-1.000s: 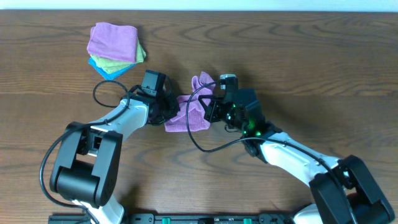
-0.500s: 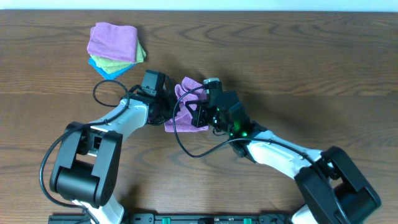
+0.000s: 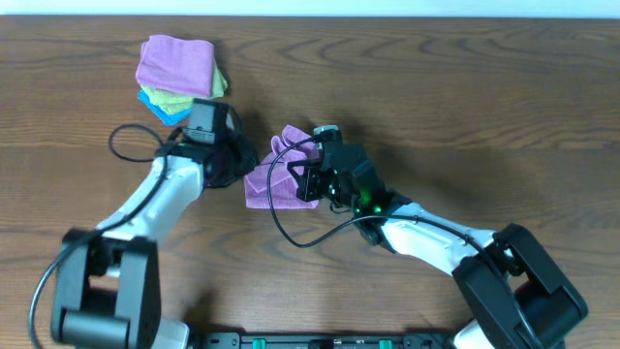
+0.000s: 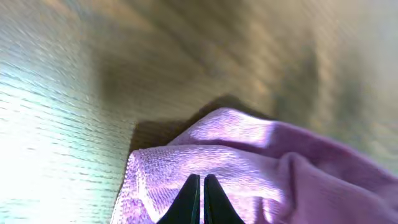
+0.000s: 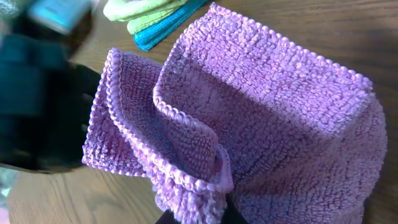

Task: Fold the cloth
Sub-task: 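Fold the strip's right end toward the left gripper with the right gripper, then release the folded cloth and retract the right gripper to rest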

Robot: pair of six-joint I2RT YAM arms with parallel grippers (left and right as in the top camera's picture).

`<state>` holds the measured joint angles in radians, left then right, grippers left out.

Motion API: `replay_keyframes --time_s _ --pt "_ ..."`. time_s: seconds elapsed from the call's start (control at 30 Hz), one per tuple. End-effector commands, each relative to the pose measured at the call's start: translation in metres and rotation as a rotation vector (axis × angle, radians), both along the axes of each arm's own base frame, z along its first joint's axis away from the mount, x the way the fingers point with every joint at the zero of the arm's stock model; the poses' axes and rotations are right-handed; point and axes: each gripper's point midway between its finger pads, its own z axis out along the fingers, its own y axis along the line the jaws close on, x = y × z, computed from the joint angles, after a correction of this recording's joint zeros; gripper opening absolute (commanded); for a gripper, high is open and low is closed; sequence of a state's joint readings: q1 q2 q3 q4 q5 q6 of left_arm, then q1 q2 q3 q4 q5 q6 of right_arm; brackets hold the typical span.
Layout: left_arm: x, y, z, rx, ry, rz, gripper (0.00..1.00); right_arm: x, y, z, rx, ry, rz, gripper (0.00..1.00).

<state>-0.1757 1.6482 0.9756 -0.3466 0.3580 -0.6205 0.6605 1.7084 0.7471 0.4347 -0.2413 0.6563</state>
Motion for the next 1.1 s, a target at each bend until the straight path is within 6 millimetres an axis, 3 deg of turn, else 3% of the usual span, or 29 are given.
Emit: replay_keyframes --time_s 0.0,0.33,0.6,0.77,1.07 --pt "0.009 0.009 0.023 0.021 -0.07 0.0 0.06 0.002 0.007 0.003 -0.013 -0.028 0.018 0.01" --pt "0.004 0.032 0.025 0.061 -0.06 0.014 0.06 -0.011 0.028 0.0 -0.047 -0.066 0.073 0.01" --pt "-0.001 0.044 0.02 0.119 -0.037 0.022 0.06 -0.017 0.058 -0.014 -0.088 -0.066 0.155 0.01" --pt "0.0 0.066 0.019 0.139 -0.022 0.08 0.06 -0.016 0.067 -0.016 -0.109 -0.073 0.182 0.01" --pt "0.007 0.103 0.026 0.146 -0.023 0.167 0.06 -0.019 0.072 -0.013 -0.091 -0.073 0.212 0.24"
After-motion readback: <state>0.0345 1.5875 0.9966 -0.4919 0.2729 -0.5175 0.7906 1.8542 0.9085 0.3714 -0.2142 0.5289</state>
